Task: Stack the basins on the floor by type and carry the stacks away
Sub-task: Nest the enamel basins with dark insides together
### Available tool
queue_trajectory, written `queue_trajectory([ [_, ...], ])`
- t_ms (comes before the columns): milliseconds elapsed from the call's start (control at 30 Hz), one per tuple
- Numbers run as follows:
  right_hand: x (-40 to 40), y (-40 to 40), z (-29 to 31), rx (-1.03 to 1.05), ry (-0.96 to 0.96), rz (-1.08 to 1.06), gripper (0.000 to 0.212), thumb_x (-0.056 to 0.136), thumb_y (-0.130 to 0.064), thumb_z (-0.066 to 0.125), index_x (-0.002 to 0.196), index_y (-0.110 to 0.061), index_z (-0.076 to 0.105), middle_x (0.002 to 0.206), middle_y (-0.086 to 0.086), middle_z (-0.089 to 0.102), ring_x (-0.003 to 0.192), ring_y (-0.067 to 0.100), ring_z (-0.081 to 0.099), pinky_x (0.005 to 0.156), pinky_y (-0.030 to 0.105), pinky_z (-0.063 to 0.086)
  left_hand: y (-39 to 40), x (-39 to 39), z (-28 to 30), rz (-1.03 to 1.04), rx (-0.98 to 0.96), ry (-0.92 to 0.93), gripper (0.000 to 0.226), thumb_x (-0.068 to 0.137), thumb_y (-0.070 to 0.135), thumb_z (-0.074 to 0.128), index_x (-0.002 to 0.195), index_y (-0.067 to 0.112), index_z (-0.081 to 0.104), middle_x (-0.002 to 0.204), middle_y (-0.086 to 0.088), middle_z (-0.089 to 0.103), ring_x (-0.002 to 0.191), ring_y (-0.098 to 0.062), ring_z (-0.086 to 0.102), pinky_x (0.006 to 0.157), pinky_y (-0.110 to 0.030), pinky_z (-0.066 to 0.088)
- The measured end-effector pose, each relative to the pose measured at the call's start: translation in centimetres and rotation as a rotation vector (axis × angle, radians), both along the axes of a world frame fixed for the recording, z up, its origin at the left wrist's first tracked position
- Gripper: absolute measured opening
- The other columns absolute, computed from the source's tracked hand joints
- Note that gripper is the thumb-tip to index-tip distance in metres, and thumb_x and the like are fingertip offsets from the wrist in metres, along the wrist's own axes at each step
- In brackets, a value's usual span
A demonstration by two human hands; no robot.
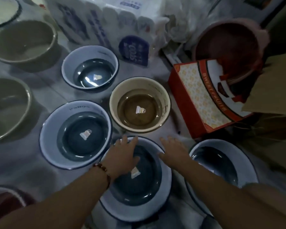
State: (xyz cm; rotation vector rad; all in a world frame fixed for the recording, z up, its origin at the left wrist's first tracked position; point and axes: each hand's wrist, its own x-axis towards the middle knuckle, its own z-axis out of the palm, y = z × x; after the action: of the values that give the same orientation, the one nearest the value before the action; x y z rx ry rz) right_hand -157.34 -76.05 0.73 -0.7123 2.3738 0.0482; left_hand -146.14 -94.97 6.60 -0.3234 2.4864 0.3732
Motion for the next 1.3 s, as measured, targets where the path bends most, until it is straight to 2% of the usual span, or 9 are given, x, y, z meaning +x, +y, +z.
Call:
queue_trajectory([
  [133, -2.2, -0.6, -2.6, 0.025, 0.033, -0.062, 0.071, 0.094, -0.051, 0.047, 0.155, -0.024, 0.019, 0.160, 0.013, 0.020, 0.144, 0.036, 0.024, 0.116, 0.047, 0.025, -1.7, -4.7, -1.1, -0.122, -0.067, 0.074, 0.075, 0.096, 0.049, 0.046, 0.157, 0.028, 0.007, 0.165, -0.013, 0.005, 0.148, -0.036, 0.016, 0.117, -0.053, 0.023],
  [300, -4.8, 1.3, -4.3, 0.073, 0.088, -0.203, 0.067, 0.096, -0.043, 0.046, 0.156, -0.028, 0.018, 0.165, 0.008, 0.005, 0.147, 0.040, 0.012, 0.117, 0.050, 0.018, -1.6, -6.8, -1.7, -0.166, -0.120, -0.063, 0.075, 0.100, 0.045, 0.043, 0.158, 0.030, -0.001, 0.165, -0.014, -0.006, 0.150, -0.040, 0.006, 0.120, -0.054, 0.016],
  [500, -1.7, 6.7, -5.8, 0.113, 0.077, -0.475, 0.070, 0.089, -0.039, 0.054, 0.150, -0.023, 0.026, 0.155, 0.009, 0.023, 0.137, 0.039, 0.029, 0.107, 0.051, 0.032, -0.9, -5.3, -1.1, -0.260, -0.028, -0.112, 0.065, 0.096, 0.051, 0.047, 0.153, 0.028, 0.026, 0.156, -0.012, 0.030, 0.137, -0.033, 0.041, 0.110, -0.046, 0.038],
  [600, 0.6, 9.0, -7.5, 0.216, -0.007, -0.696, 0.077, 0.088, -0.042, 0.055, 0.151, -0.013, 0.022, 0.157, 0.013, 0.017, 0.139, 0.038, 0.029, 0.108, 0.050, 0.033, -0.6, -4.3, -0.4, -0.308, -0.016, -0.127, 0.054, 0.093, 0.051, 0.050, 0.139, 0.026, 0.040, 0.139, -0.006, 0.048, 0.120, -0.026, 0.054, 0.098, -0.040, 0.045],
  [733, 4.6, 10.2, -8.9, 0.334, -0.310, -0.562, 0.042, 0.091, -0.040, 0.054, 0.123, -0.013, 0.058, 0.150, 0.017, 0.041, 0.137, 0.033, 0.040, 0.112, 0.042, 0.035, 0.5, -4.1, 0.3, -0.313, -0.007, -0.076, 0.047, 0.091, 0.053, 0.050, 0.131, 0.028, 0.047, 0.131, -0.001, 0.057, 0.113, -0.023, 0.057, 0.096, -0.041, 0.047],
  [900, 8.5, 12.4, -9.9, 0.267, -0.085, -0.554, 0.036, 0.096, -0.013, 0.049, 0.132, -0.012, 0.052, 0.140, 0.010, 0.052, 0.131, 0.029, 0.050, 0.103, 0.038, 0.044, 1.9, -3.5, 0.5, -0.286, -0.011, -0.097, 0.046, 0.097, 0.045, 0.049, 0.136, 0.021, 0.046, 0.139, -0.004, 0.054, 0.122, -0.023, 0.053, 0.099, -0.036, 0.043],
  [1000, 8.1, 12.9, -8.3, 0.211, -0.021, -0.611, 0.029, 0.096, -0.012, 0.048, 0.124, -0.007, 0.057, 0.134, 0.012, 0.056, 0.126, 0.030, 0.054, 0.098, 0.034, 0.046, 2.2, -3.3, 1.2, -0.279, -0.020, -0.150, 0.054, 0.100, 0.043, 0.047, 0.147, 0.020, 0.038, 0.147, -0.005, 0.048, 0.130, -0.023, 0.048, 0.103, -0.034, 0.040],
  [1100, 6.4, 12.8, -5.4, 0.133, 0.026, -0.588, 0.011, 0.096, -0.008, 0.048, 0.098, -0.003, 0.057, 0.126, 0.015, 0.060, 0.123, 0.030, 0.055, 0.096, 0.032, 0.045, 1.8, -3.5, 1.7, -0.275, -0.003, -0.148, 0.045, 0.098, 0.044, 0.048, 0.137, 0.023, 0.047, 0.138, -0.002, 0.055, 0.118, -0.022, 0.054, 0.089, -0.031, 0.042],
  [1300, 4.2, 12.6, 1.4, 0.049, 0.161, -0.576, 0.027, 0.091, -0.016, 0.055, 0.113, -0.003, 0.066, 0.113, 0.014, 0.069, 0.107, 0.031, 0.064, 0.087, 0.034, 0.051, 2.6, -3.0, 3.5, -0.240, 0.090, -0.091, 0.058, 0.099, 0.043, 0.047, 0.150, 0.016, 0.037, 0.153, -0.005, 0.041, 0.137, -0.024, 0.042, 0.110, -0.033, 0.035],
])
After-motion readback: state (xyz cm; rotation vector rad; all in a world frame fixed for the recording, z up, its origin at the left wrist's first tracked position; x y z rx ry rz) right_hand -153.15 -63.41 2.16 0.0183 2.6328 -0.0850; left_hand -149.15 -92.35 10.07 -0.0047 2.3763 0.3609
